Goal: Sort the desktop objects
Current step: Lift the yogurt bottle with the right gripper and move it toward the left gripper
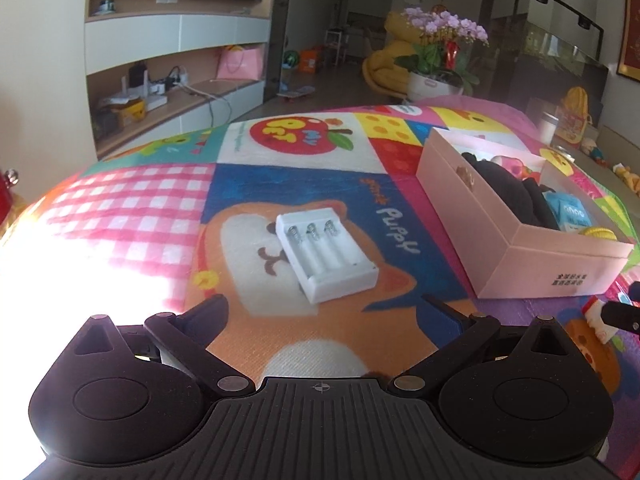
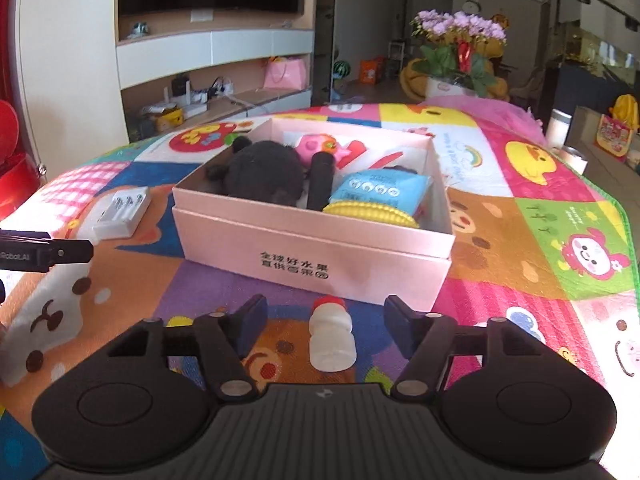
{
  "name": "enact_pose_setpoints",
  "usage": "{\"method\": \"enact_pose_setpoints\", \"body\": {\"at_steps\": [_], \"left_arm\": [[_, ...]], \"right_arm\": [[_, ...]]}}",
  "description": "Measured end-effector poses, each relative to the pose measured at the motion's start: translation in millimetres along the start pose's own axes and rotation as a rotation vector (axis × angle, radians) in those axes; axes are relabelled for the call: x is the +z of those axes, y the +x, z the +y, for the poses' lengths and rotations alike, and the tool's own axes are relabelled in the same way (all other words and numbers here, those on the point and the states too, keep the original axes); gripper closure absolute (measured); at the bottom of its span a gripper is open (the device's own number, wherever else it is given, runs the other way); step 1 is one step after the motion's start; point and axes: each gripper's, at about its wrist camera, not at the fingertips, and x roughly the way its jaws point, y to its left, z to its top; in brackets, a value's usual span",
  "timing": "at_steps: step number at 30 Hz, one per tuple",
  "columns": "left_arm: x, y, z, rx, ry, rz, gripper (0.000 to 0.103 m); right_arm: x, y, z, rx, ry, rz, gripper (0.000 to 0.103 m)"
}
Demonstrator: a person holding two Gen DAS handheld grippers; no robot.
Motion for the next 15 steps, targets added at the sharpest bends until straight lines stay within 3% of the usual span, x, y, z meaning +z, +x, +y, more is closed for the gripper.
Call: {"method": "enact_pose_setpoints", "body": {"at_steps": [6,7,8,9,12,15], "left_arm": [[29.0,36.9,-17.1,0.025,0.013,0.041,0.001],[30.4,41.6,-20.4,0.039,0.035,0.044,0.008],[31.2,46.0,-23.4,0.065,0.060,0.047,0.025],[30.6,49.2,-24.7,0.087,0.076,0.052,0.033],[25.3,51.0,-19.6,0.093,0.074,0.051,0.037],[19.2,42.3,-19.6,0.083,0.106,0.041,0.049]], "right_arm": [[-14.2,-22.9,5.5,-0.037,0.005,-0.089,0.020],[-15.7,-25.6,6.3,-0.039,-0.004,-0.093,0.020],[-17.8,-29.1,7.3,-0.042,-0.016,-0.095,0.020],[-18.9,-31.6,7.5,-0.040,-0.024,-0.092,0.020],[-20.4,-37.6,3.5,-0.035,-0.032,-0.073,0.020],[-18.6,-39.5,-1.3,-0.020,-0.029,-0.056,0.020]]}}
